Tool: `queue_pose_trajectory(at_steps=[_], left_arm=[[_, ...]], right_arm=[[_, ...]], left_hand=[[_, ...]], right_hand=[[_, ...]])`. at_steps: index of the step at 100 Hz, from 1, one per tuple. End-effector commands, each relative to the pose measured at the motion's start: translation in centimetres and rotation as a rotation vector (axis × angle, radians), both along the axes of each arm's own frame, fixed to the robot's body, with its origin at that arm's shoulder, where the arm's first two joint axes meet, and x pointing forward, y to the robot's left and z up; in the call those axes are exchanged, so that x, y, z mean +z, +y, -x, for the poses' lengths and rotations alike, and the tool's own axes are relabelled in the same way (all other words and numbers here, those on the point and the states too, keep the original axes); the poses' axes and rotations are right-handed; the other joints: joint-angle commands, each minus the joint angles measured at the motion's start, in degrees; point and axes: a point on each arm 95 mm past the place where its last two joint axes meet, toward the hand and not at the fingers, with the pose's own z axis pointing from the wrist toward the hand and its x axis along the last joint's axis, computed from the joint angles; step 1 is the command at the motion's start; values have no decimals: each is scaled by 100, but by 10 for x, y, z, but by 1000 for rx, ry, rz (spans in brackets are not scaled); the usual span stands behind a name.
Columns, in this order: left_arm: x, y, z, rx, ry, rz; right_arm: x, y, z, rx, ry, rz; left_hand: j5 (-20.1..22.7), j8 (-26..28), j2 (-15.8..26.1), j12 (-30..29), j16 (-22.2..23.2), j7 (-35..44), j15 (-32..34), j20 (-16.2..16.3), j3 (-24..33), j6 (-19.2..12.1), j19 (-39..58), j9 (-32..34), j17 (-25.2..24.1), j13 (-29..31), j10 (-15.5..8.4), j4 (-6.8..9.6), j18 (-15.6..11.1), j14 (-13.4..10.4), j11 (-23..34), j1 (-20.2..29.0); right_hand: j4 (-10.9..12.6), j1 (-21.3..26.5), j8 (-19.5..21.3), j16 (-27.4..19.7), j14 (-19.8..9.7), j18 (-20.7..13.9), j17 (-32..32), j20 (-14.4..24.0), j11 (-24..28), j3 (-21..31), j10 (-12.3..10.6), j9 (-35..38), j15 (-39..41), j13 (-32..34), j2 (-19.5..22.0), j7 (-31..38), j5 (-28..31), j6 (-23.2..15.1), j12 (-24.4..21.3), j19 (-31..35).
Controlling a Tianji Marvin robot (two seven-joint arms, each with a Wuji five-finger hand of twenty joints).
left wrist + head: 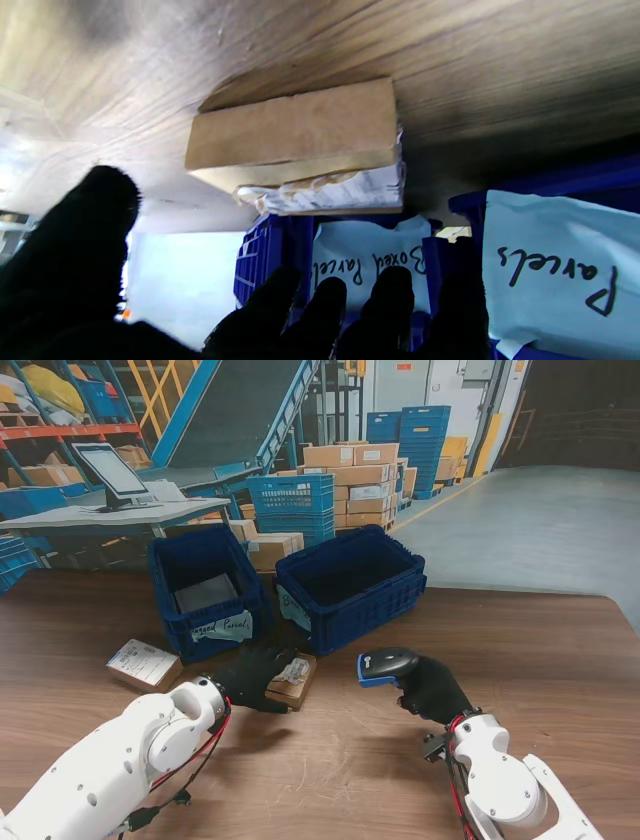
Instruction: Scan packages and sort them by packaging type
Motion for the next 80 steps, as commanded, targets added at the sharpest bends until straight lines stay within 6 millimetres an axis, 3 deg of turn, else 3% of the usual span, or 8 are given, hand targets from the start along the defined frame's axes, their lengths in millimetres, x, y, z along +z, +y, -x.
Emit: queue_pose_trajectory(at_steps=[1, 80], left_arm=[[2, -3, -3, -1, 19, -30], [-4, -19, -34, 102, 47, -46]], right_arm=[[0, 3, 3, 13, 11, -7], [-2, 2, 4, 34, 22, -14]], left_hand=[[-145, -69, -107, 9, -111, -103, -124, -48, 235, 180, -177, -167, -74, -380, 159, -205, -123, -194, -205, -170], [-348, -109, -346, -72, -312, -124, -154, -352, 509, 99, -213, -301, -158, -616, 108, -228, -132, -264, -238, -189]], right_hand=[[0, 547, 151, 50, 164, -238, 65, 184, -18, 742, 52, 62, 78, 136, 312, 454, 289, -171, 57, 319], [4, 544, 157, 51, 166, -241, 59, 194, -22, 752, 57, 69, 97, 138, 313, 450, 291, -171, 73, 320]])
